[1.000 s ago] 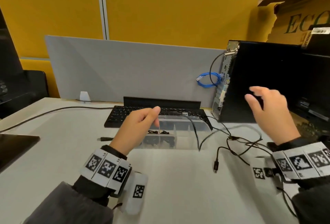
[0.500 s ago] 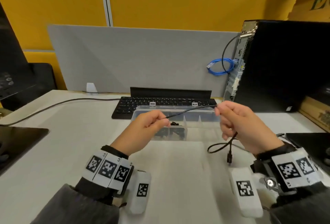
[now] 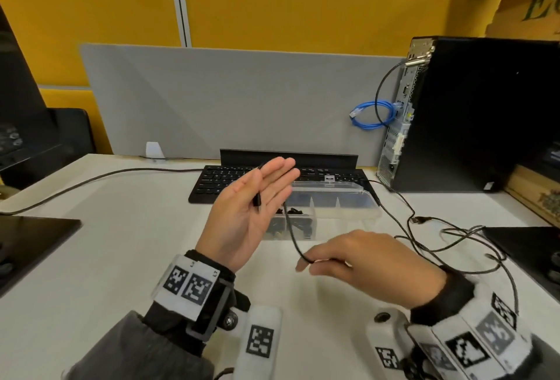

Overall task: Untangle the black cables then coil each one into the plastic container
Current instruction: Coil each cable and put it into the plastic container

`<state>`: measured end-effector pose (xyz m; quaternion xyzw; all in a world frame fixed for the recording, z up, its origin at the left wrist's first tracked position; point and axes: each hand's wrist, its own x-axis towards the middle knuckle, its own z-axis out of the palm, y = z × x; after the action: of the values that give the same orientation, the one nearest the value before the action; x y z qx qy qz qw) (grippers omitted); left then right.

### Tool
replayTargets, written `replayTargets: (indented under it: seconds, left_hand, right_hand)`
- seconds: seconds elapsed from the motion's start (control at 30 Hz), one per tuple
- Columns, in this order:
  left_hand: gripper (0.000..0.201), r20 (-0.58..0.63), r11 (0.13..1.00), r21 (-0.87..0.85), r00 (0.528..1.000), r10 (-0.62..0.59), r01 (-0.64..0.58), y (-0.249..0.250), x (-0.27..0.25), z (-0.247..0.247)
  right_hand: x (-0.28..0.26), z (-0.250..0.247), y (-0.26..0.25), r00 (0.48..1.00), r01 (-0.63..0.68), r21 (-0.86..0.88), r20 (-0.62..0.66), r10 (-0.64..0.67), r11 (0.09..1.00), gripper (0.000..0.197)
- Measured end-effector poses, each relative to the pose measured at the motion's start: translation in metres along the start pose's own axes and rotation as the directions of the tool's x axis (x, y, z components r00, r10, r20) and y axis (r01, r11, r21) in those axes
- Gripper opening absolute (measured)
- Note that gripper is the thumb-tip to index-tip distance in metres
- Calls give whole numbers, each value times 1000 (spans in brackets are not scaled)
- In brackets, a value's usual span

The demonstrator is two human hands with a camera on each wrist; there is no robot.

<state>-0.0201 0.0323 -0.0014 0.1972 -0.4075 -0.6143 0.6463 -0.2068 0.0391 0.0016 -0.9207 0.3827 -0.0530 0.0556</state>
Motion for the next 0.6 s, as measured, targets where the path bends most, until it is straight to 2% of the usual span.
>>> replayTargets:
  seconds: [0.07, 0.1, 0.13, 0.17, 0.2, 0.23, 0.27, 0.3, 0.33, 0.37, 0.4, 0.47, 0.53, 0.6]
  left_hand:
    - [30, -43, 967, 250, 997, 64, -52, -6, 3, -5]
    - [29, -50, 881, 466, 992, 117, -81, -10, 3, -8]
    - [29, -29, 746, 659, 988, 155, -97, -13, 3, -11]
    - [30, 8, 623, 777, 991, 133, -90, -17, 4, -14]
    - [32, 37, 560, 827, 998, 46, -56, -17, 3, -16]
    - [34, 48, 559, 829, 995, -86, 8, -15, 2, -14]
    - [37, 67, 598, 797, 972, -226, 84, -12, -1, -10]
    - [41, 102, 660, 735, 938, -330, 152, -9, -5, -5]
    - [44, 146, 730, 654, 915, -377, 197, -5, -8, 1]
    - [46, 185, 792, 574, 909, -373, 209, -2, -10, 5]
    - [46, 218, 846, 494, 914, -343, 200, 0, -12, 9]
    - [37, 213, 925, 348, 947, -239, 155, 3, -12, 14]
    - [24, 129, 977, 194, 985, -116, 90, 3, -9, 13]
    - [27, 54, 989, 142, 997, -50, 42, 1, -4, 8]
  right_hand:
    - [0, -1, -14, 993, 83, -100, -70, -90, 992, 30]
    - [0, -1, -19, 982, 126, -112, -129, -141, 986, 31]
    - [2, -3, -23, 960, 178, -121, -195, -199, 977, 31]
    - [4, -4, -24, 938, 212, -118, -255, -236, 970, 31]
    - [5, -5, -22, 901, 243, -84, -349, -257, 966, 28]
    - [8, -9, -18, 861, 254, -18, -452, -234, 967, 24]
    - [12, -13, -11, 818, 246, 56, -547, -176, 968, 21]
    - [16, -16, -3, 772, 225, 117, -628, -103, 967, 22]
    - [19, -21, 4, 735, 190, 172, -678, -24, 967, 25]
    - [22, -22, 12, 739, 130, 209, -672, 45, 969, 31]
    - [24, -22, 16, 783, 54, 219, -615, 95, 974, 37]
    - [25, -11, 16, 917, -85, 109, -381, 120, 990, 40]
    - [23, 2, 6, 987, -76, -68, -148, 65, 995, 36]
    - [18, 6, -6, 1000, 4, -94, -16, -6, 996, 34]
